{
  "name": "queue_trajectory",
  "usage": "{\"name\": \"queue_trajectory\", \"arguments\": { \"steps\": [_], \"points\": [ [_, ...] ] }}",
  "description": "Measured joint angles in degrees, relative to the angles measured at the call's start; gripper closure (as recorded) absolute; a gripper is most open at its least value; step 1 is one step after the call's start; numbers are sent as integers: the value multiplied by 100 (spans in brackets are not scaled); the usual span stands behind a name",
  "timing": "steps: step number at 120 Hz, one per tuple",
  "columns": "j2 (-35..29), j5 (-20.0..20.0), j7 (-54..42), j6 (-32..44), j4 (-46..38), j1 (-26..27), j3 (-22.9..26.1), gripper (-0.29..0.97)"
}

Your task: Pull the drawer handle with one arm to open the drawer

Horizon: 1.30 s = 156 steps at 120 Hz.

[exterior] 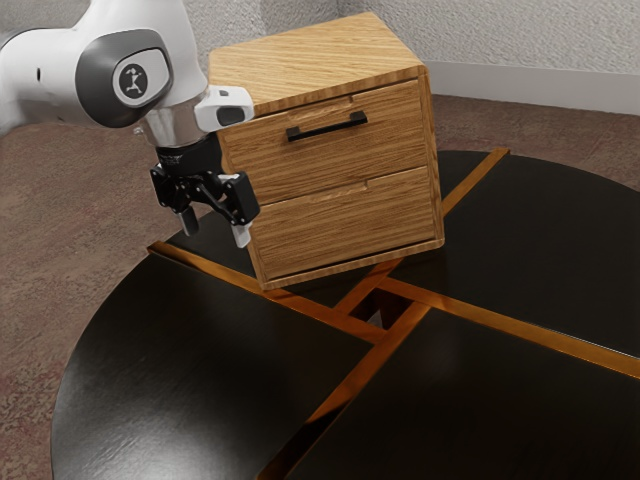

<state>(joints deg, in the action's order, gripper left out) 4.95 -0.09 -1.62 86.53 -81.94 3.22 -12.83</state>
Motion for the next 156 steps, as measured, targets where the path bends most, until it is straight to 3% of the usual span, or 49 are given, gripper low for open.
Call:
{"name": "queue_trajectory", "arguments": {
  "steps": [30,43,56,70,86,108,156],
  "points": [
    [-29,-21,-14,-5,13,-13,8,0],
    [-558,88,-27,-3,305,-7,94,0],
    [-597,125,-42,125,367,68,79,0],
    [-300,492,-389,604,368,142,57,0],
    [26,1172,-1090,1341,373,320,93,0],
    [93,1674,-1926,1997,386,488,245,0],
    [324,1897,-3136,2622,386,446,528,0]
  ]
}}
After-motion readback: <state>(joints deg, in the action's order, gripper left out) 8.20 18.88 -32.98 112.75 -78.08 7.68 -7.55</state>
